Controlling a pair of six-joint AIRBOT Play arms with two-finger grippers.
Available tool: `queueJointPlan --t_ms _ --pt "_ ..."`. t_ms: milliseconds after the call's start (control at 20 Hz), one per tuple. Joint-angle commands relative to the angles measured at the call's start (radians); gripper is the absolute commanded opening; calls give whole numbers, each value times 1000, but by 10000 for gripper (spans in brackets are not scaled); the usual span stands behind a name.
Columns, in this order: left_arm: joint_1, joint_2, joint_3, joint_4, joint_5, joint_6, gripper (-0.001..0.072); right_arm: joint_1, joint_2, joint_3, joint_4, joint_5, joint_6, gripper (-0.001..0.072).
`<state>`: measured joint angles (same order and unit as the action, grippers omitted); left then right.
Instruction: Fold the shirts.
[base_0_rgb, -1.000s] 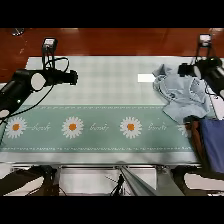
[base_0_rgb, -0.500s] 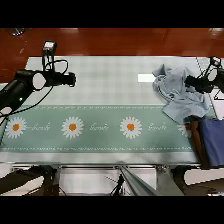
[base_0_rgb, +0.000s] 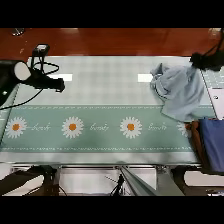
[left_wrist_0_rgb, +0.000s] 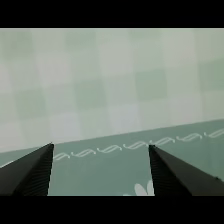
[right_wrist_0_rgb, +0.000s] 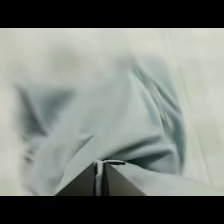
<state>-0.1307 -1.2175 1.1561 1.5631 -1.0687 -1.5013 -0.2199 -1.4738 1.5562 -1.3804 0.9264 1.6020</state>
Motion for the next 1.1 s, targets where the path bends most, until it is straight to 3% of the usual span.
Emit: queueJointPlan --t_ms 0,250,450,650,850,1050 --pt "18 116 18 -114 -161 80 703 51 154 197 44 28 -53 23" --pt "18 421 -117 -279 -163 104 703 167 318 410 40 24 -79 23" --pt "18 590 -288 -286 -134 11 703 285 399 493 37 29 -128 22" --pt "18 637 -422 -406 -41 -14 703 444 449 493 37 53 -152 22" --pt "18 632 -481 -438 30 -14 704 679 439 443 39 169 -146 22" --pt "18 631 -484 -438 66 -14 703 871 378 211 36 216 -46 23"
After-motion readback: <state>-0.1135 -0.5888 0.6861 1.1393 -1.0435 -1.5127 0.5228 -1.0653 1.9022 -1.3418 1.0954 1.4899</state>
